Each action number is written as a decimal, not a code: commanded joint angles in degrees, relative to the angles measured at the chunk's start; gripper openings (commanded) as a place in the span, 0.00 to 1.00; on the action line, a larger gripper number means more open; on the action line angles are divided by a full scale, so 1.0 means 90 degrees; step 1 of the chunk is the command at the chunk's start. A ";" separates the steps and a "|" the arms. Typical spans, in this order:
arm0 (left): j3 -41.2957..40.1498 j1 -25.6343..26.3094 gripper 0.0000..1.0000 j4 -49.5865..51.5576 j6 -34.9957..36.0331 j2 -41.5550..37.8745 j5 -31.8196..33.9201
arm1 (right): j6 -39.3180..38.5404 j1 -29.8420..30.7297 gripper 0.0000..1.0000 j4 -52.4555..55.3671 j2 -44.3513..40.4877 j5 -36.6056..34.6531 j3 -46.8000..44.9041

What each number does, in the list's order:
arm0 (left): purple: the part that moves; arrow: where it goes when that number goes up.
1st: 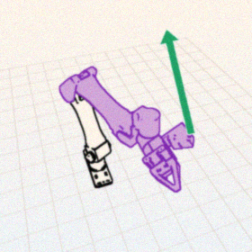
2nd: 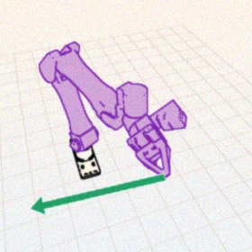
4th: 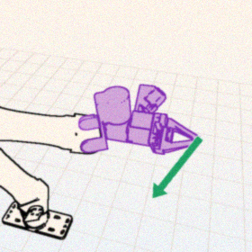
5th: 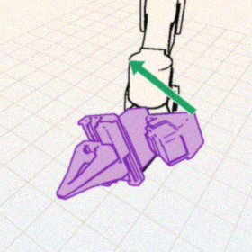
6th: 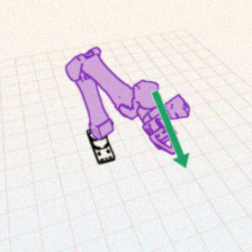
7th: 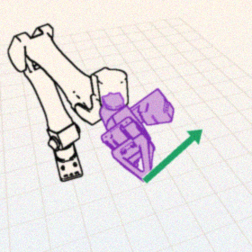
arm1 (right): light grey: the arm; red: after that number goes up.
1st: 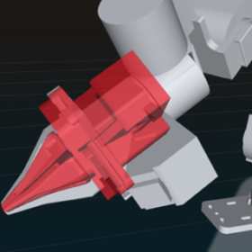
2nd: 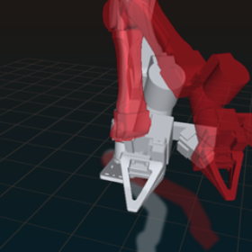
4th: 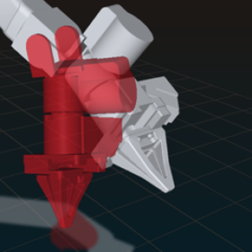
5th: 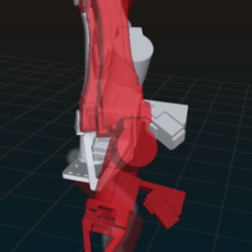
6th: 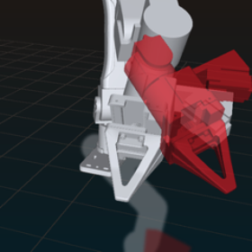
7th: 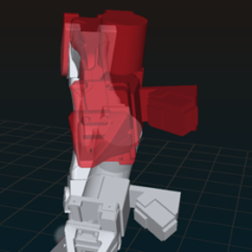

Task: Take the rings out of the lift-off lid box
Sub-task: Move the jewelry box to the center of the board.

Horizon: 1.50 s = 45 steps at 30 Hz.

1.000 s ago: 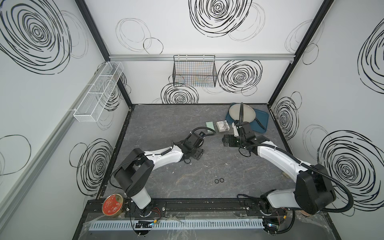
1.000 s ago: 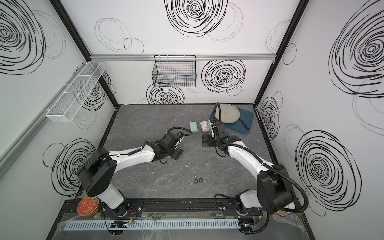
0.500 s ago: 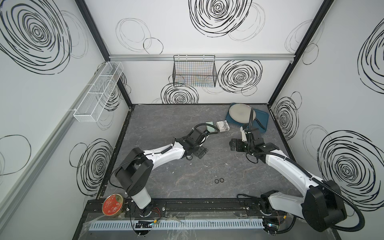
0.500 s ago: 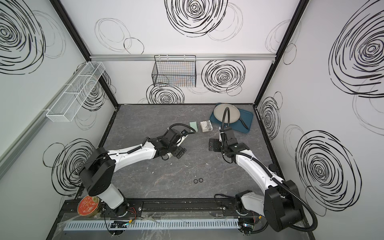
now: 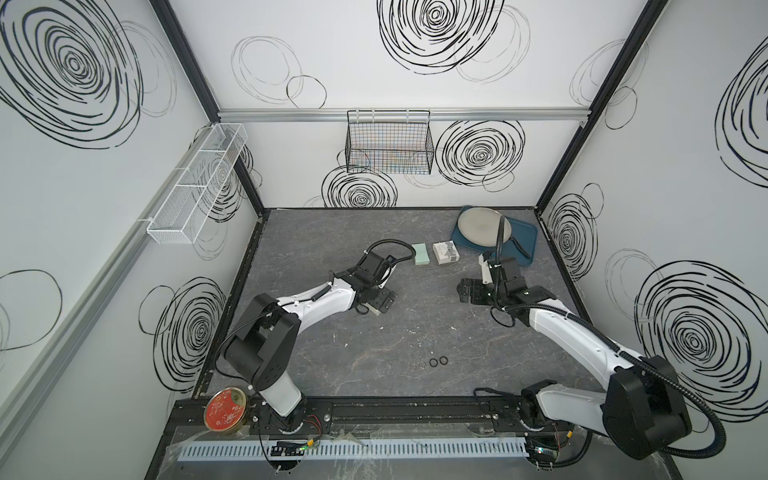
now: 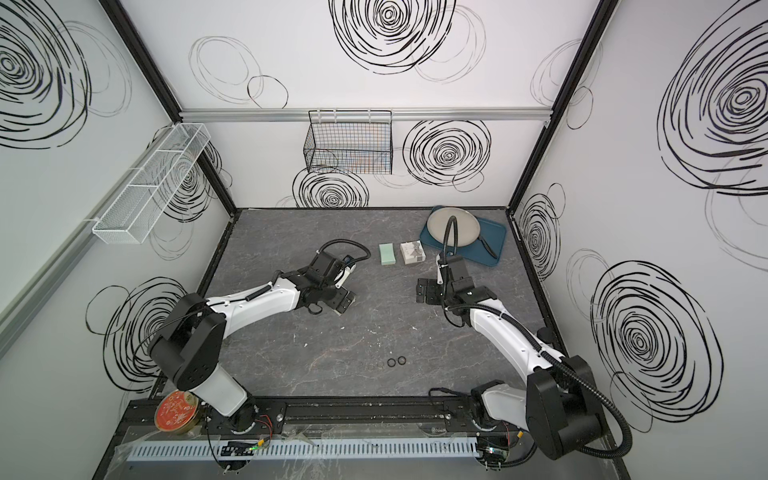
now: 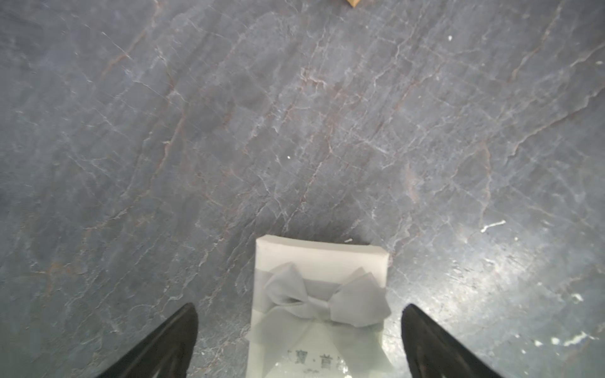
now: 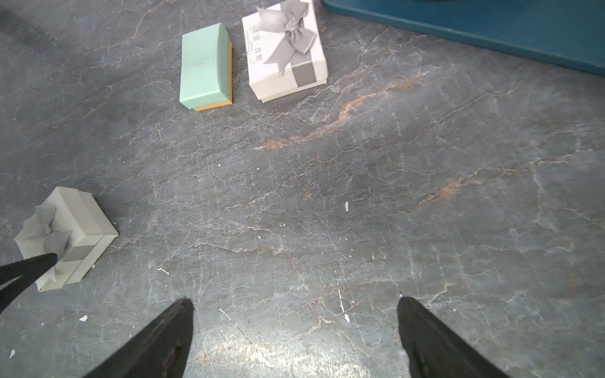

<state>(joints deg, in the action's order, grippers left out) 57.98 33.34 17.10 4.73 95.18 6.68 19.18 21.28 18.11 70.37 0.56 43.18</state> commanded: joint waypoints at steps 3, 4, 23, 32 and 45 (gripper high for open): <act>0.0013 0.0006 1.00 0.0108 -0.0005 0.0139 -0.0317 | -0.0007 -0.0010 1.00 -0.0070 0.0158 0.0081 0.0219; 0.0032 -0.0001 1.00 0.0147 0.0007 0.0180 -0.0320 | -0.0012 -0.0011 1.00 -0.0071 0.0191 0.0085 0.0239; 0.0356 -0.0043 0.95 0.0397 -0.0122 0.0811 0.0008 | 0.0008 -0.0019 1.00 0.0196 0.0609 0.0163 0.0573; 0.0394 -0.0043 0.82 0.0460 -0.0116 0.0919 -0.0119 | 0.0008 -0.0040 1.00 0.0200 0.0561 0.0157 0.0505; 0.0638 0.0172 0.74 0.0698 0.0003 0.0851 -0.0077 | -0.0047 -0.0115 1.00 0.0335 0.0391 0.0097 0.0502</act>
<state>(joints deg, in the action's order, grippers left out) 61.12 33.74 22.02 3.70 102.94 6.04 19.18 20.69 19.29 75.40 1.83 46.63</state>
